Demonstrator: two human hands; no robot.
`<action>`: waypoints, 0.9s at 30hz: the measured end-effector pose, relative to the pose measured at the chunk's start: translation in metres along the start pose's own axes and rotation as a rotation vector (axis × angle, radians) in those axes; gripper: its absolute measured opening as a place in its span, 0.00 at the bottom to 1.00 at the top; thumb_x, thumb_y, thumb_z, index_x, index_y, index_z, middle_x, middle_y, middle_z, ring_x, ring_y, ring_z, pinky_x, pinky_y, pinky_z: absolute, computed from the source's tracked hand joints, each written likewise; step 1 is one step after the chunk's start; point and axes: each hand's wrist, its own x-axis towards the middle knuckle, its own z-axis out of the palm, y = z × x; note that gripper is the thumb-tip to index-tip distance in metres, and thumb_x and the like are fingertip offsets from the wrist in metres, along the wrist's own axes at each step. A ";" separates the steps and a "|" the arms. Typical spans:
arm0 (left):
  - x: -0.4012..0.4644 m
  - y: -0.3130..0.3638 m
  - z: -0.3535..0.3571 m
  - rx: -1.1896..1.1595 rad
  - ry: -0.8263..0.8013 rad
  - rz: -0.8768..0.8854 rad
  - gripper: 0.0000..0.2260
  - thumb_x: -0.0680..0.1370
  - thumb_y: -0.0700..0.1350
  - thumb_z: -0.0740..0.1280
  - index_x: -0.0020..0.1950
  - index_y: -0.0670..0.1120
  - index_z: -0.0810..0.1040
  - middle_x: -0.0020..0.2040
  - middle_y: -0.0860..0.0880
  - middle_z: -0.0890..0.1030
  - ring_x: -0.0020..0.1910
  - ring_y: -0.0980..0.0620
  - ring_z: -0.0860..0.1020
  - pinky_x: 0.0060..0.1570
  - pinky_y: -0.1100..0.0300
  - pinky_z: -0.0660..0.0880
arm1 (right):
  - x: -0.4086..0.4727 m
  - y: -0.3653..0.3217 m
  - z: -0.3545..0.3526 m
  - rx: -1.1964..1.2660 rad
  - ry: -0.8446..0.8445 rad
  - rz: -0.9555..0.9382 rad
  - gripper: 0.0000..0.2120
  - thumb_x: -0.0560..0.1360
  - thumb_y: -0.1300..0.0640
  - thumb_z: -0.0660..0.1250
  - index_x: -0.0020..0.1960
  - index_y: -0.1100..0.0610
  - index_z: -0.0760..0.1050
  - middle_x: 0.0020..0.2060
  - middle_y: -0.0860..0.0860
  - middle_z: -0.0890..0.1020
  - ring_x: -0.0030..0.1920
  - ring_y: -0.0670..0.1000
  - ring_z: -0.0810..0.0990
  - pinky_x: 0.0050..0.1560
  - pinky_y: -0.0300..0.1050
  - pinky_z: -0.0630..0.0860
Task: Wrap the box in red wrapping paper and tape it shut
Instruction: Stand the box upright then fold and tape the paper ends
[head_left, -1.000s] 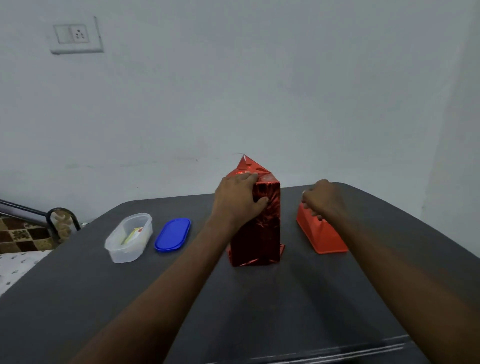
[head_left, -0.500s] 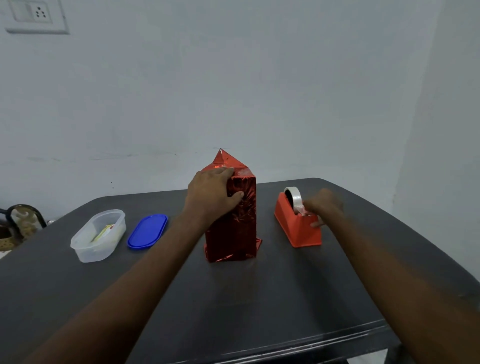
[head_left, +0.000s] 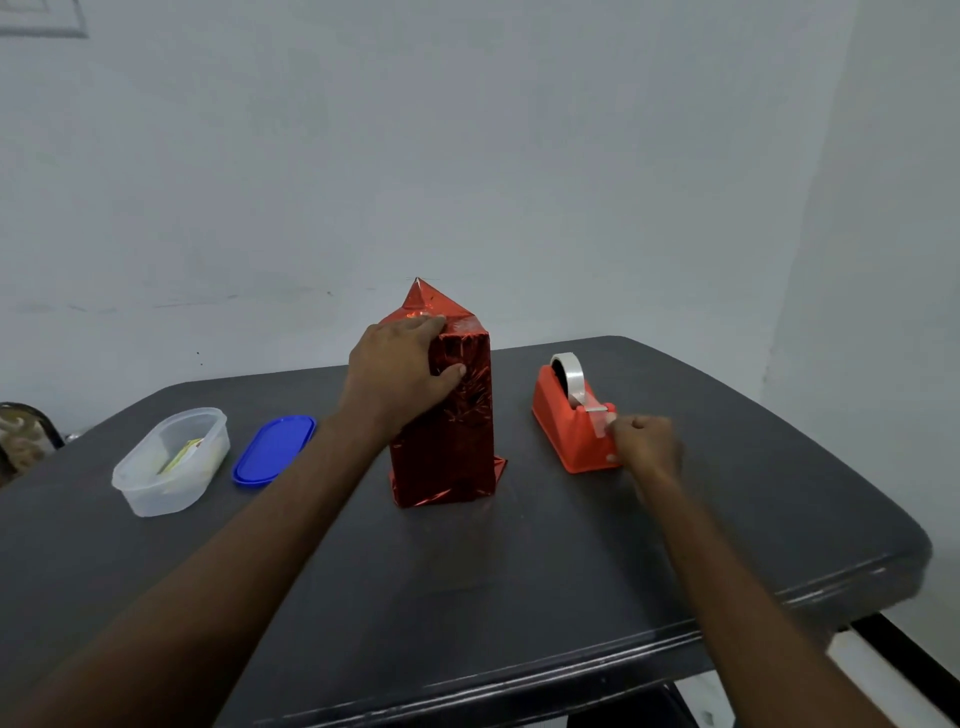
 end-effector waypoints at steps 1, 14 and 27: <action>0.000 -0.001 0.000 0.002 0.005 0.001 0.31 0.76 0.61 0.66 0.75 0.49 0.69 0.72 0.49 0.73 0.69 0.45 0.72 0.65 0.51 0.69 | -0.003 0.005 0.003 0.029 0.017 -0.020 0.09 0.78 0.56 0.70 0.43 0.60 0.83 0.35 0.54 0.84 0.31 0.51 0.82 0.46 0.51 0.83; 0.002 -0.002 0.002 0.013 0.000 0.009 0.31 0.75 0.62 0.66 0.75 0.49 0.68 0.72 0.49 0.73 0.68 0.46 0.72 0.66 0.52 0.68 | -0.034 0.010 0.022 0.385 0.068 0.027 0.11 0.77 0.62 0.70 0.36 0.61 0.79 0.31 0.55 0.80 0.24 0.45 0.73 0.28 0.40 0.73; 0.007 -0.002 -0.008 -0.179 -0.056 -0.064 0.37 0.73 0.59 0.65 0.78 0.44 0.60 0.57 0.45 0.82 0.57 0.44 0.78 0.54 0.54 0.71 | -0.070 -0.184 0.056 0.134 -0.523 -0.661 0.10 0.77 0.62 0.70 0.36 0.60 0.80 0.34 0.58 0.85 0.35 0.56 0.84 0.23 0.35 0.70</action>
